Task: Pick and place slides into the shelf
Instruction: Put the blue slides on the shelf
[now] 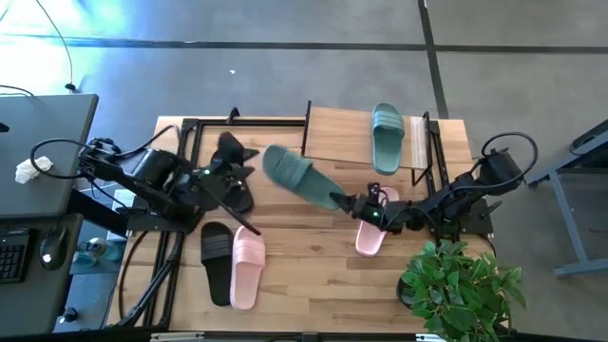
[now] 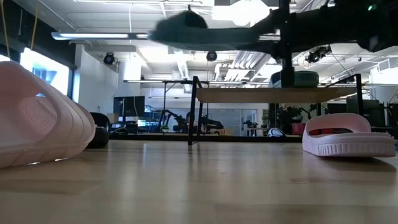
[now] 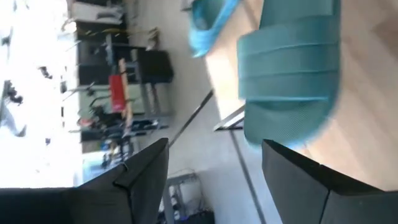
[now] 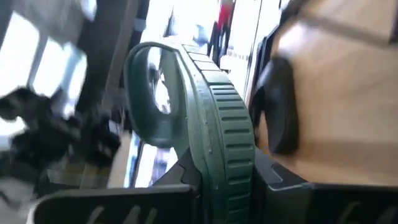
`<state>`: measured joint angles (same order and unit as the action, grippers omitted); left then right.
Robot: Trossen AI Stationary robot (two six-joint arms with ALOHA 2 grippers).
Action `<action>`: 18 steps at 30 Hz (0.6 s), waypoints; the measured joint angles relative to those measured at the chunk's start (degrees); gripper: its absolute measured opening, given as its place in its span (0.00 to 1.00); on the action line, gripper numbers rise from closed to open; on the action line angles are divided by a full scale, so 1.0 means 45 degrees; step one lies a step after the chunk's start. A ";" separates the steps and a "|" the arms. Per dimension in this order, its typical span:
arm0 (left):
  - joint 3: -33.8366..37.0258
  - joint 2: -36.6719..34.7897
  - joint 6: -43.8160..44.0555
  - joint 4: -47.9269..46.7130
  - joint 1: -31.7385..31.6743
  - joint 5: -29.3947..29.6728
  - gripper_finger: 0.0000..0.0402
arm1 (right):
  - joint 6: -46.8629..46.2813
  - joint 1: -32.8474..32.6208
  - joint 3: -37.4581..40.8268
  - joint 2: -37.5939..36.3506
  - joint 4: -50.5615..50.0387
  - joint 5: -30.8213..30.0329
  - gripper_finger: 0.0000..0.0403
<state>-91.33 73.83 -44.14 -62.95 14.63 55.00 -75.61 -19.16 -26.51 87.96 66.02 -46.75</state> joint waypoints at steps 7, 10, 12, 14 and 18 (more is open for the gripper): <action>0.0000 -0.0855 0.0351 0.0081 -0.0508 -0.0187 0.51 | -0.0578 -0.1250 -0.0236 0.0000 0.0152 -0.5295 0.09; 0.0000 -0.1173 0.0491 0.0091 -0.1217 -0.1896 0.47 | -0.0563 -0.1381 -0.0955 0.0103 -0.0236 -0.7082 0.09; 0.0000 -0.1286 0.0514 0.0140 -0.1844 -0.3316 0.44 | -0.0545 -0.1384 -0.1669 0.0256 -0.0854 -0.7989 0.09; 0.0005 -0.1327 0.0220 0.0162 -0.2485 -0.4567 0.41 | -0.0571 -0.1379 -0.2513 0.0484 -0.1812 -0.8655 0.09; 0.0234 -0.1345 -0.0180 0.0619 -0.3359 -0.6767 0.37 | -0.1442 -0.1307 -0.4204 0.1273 -0.3706 -0.9633 0.08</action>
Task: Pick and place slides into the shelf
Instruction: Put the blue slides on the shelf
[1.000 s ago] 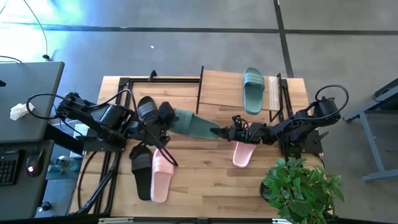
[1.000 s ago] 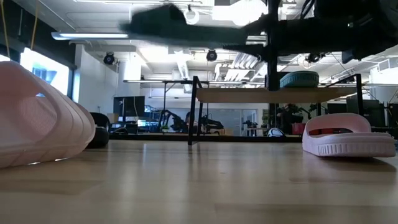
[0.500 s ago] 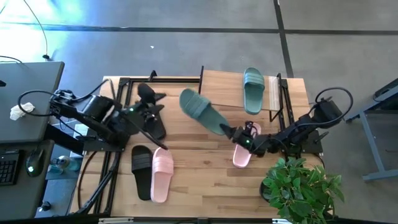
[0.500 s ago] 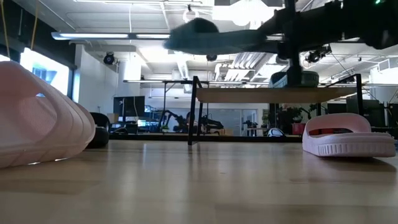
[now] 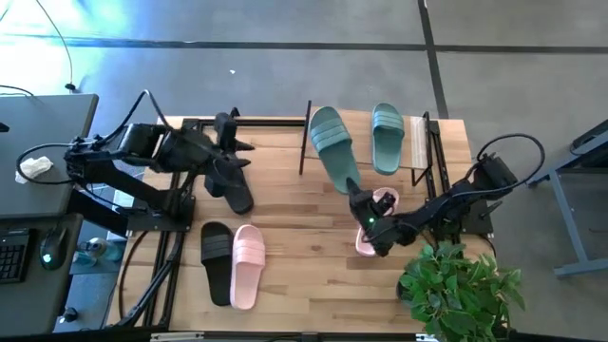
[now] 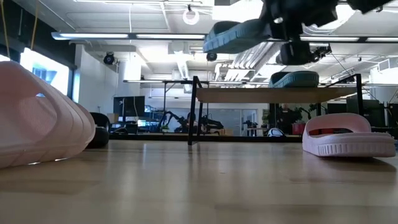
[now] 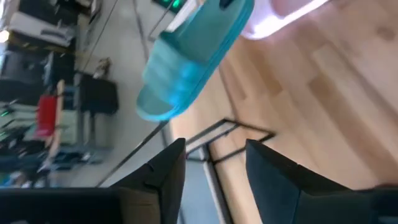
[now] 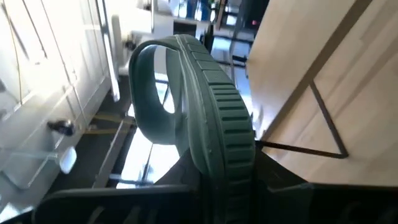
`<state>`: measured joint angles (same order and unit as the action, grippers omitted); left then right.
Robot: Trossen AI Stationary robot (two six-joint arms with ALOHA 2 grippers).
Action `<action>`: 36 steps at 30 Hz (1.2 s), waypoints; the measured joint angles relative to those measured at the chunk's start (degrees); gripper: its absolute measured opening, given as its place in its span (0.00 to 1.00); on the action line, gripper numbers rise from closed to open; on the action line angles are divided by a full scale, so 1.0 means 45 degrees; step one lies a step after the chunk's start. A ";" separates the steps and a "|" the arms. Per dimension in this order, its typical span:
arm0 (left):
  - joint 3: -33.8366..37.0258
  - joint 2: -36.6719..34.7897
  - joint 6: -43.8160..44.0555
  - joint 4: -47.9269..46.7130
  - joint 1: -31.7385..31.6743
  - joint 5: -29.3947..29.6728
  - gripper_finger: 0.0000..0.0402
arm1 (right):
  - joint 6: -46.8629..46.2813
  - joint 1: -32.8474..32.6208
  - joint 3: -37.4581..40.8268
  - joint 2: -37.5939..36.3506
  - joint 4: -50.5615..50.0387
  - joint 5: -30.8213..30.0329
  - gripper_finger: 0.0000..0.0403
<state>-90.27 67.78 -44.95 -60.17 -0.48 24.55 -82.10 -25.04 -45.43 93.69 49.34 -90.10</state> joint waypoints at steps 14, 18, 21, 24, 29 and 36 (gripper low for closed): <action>0.2991 0.0023 -0.1382 0.2382 -0.2509 -0.4926 0.28 | -0.1932 0.1582 -0.2137 0.2701 -0.0730 0.0033 0.08; 0.3103 0.0025 -0.1445 0.2546 -0.2753 -0.5130 0.28 | -0.1744 0.1804 -0.1994 0.2613 -0.0755 0.0022 0.08; 0.3107 0.0086 -0.1627 0.2838 -0.2752 -0.5172 0.28 | -0.1744 0.1909 -0.1806 0.2543 -0.0640 0.0051 0.08; 0.3107 0.0081 -0.1758 0.3193 -0.2752 -0.5459 0.28 | -0.1750 0.1996 -0.1503 0.2309 -0.0442 0.0026 0.08; 0.3106 0.0130 -0.1957 0.3538 -0.2752 -0.5589 0.28 | -0.1665 0.2206 -0.1023 0.1774 -0.0404 0.0023 0.08; 0.3107 0.0474 -0.1956 0.3517 -0.2990 -0.5952 0.28 | -0.1113 0.2564 -0.0711 0.1297 -0.0424 -0.0009 0.08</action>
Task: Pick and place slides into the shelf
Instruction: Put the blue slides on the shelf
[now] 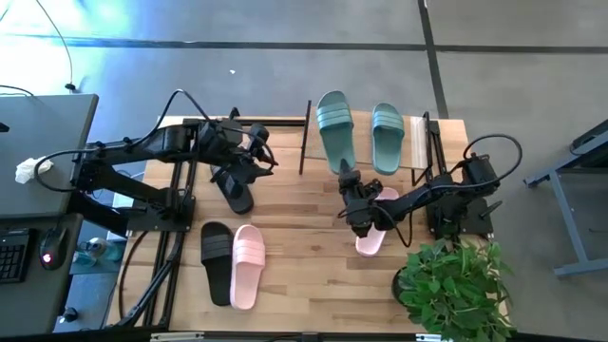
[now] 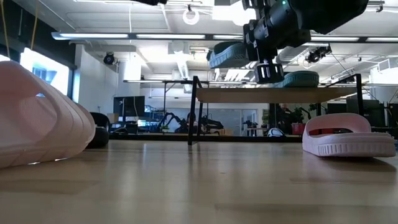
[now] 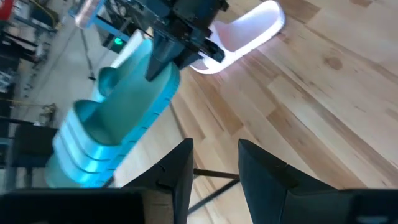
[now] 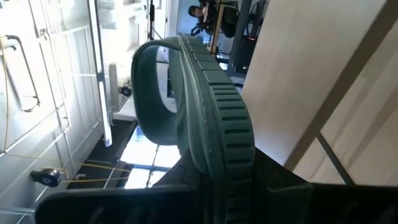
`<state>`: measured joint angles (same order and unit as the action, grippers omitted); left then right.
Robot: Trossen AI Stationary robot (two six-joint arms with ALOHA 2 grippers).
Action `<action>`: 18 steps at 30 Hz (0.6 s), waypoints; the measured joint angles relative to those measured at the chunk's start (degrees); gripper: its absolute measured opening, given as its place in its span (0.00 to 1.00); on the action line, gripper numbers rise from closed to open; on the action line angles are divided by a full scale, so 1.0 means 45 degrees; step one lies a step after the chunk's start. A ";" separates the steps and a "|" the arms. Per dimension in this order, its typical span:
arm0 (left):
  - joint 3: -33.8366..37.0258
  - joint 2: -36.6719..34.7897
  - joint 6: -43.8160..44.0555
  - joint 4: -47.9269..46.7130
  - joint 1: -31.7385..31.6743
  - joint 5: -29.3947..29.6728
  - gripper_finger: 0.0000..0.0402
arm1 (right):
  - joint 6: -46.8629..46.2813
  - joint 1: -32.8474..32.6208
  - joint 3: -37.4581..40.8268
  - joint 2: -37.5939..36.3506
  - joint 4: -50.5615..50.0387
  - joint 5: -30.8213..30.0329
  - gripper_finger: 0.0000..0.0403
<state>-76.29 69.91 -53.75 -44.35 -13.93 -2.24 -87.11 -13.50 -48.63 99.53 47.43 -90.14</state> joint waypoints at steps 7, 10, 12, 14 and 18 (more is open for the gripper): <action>0.0000 0.0439 -0.0004 -0.0092 0.0012 -0.0339 0.28 | -0.1294 0.0175 0.0570 0.0010 -0.0213 0.0042 0.08; -0.0005 0.0614 -0.0001 -0.0004 0.0014 -0.0550 0.28 | -0.1983 0.0231 0.1015 0.0016 -0.0054 0.0048 0.08; 0.0010 0.0637 -0.0006 -0.0136 0.0008 -0.0641 0.28 | -0.2359 0.0246 0.1196 0.0018 -0.0037 0.0031 0.08; -0.0015 0.0702 -0.0001 0.0063 0.0015 -0.0647 0.28 | -0.2419 0.0290 0.1330 0.0024 0.0093 0.0029 0.08; 0.0004 0.0778 -0.0001 0.0116 0.0015 -0.0647 0.28 | -0.2366 0.0470 0.1323 0.0019 0.0187 0.0032 0.08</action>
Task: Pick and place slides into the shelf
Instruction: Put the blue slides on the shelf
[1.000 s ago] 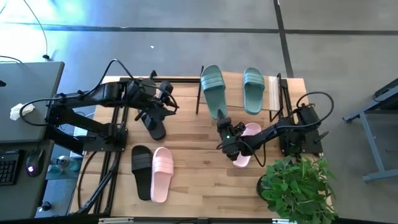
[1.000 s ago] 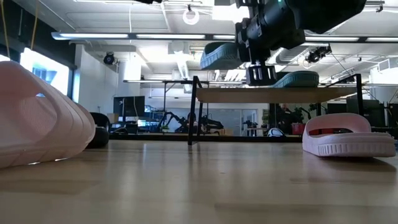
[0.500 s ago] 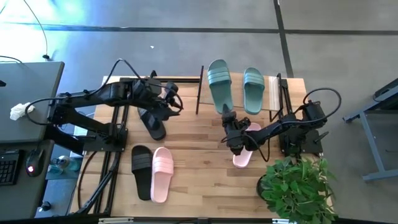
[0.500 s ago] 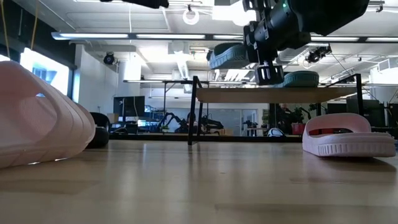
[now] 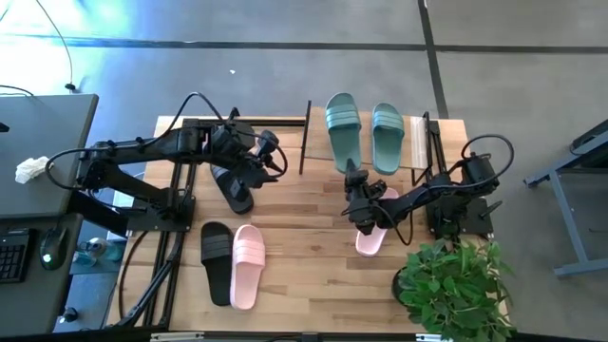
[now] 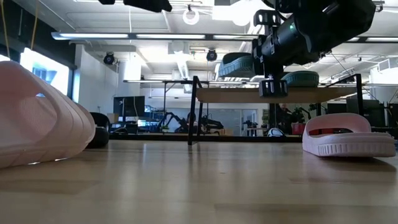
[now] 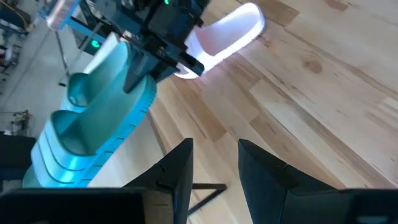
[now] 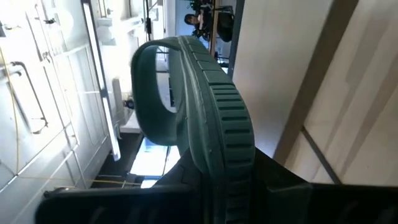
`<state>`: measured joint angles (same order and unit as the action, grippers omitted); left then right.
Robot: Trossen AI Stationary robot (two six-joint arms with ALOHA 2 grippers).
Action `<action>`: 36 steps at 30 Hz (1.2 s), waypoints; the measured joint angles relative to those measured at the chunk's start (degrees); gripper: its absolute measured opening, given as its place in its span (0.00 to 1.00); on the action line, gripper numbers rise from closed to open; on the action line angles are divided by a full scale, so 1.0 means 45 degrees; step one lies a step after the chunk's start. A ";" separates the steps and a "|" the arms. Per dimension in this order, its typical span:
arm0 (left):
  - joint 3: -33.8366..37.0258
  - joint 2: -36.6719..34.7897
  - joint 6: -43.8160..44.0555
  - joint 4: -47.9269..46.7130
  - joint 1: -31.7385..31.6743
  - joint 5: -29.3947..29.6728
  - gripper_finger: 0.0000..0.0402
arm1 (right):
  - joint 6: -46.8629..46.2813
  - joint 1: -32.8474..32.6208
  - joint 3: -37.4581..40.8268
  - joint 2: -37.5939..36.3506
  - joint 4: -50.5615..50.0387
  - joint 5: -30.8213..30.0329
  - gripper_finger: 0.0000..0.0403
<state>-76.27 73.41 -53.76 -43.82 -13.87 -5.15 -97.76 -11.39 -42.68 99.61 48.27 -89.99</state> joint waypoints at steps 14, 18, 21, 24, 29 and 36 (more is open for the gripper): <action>-0.0004 0.0310 0.0010 0.0075 0.0000 -0.0097 0.28 | 0.0028 0.0143 0.0015 0.0000 -0.0293 0.0000 0.08; -0.0009 0.0359 0.0021 0.0084 0.0000 -0.0102 0.28 | 0.0035 0.0098 0.0019 0.0000 -0.0337 0.0001 0.08; -0.0009 0.0350 0.0039 0.0103 0.0000 -0.0102 0.28 | 0.0020 -0.0058 0.0019 0.0000 -0.0556 0.0004 0.08; -0.0004 0.0349 0.0044 0.0094 0.0000 -0.0102 0.28 | -0.0168 -0.0226 0.0024 0.0000 -0.0607 0.0004 0.08; -0.0009 0.0349 0.0039 0.0099 0.0000 -0.0102 0.28 | -0.0218 -0.0329 0.0024 0.0000 -0.0695 0.0065 0.08; -0.0006 0.0393 0.0044 0.0132 0.0000 -0.0102 0.28 | -0.0262 -0.0361 0.0024 0.0000 -0.0777 0.0157 0.08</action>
<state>-76.30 75.18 -53.56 -43.23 -13.87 -5.61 -98.94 -13.01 -42.57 99.61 44.78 -89.29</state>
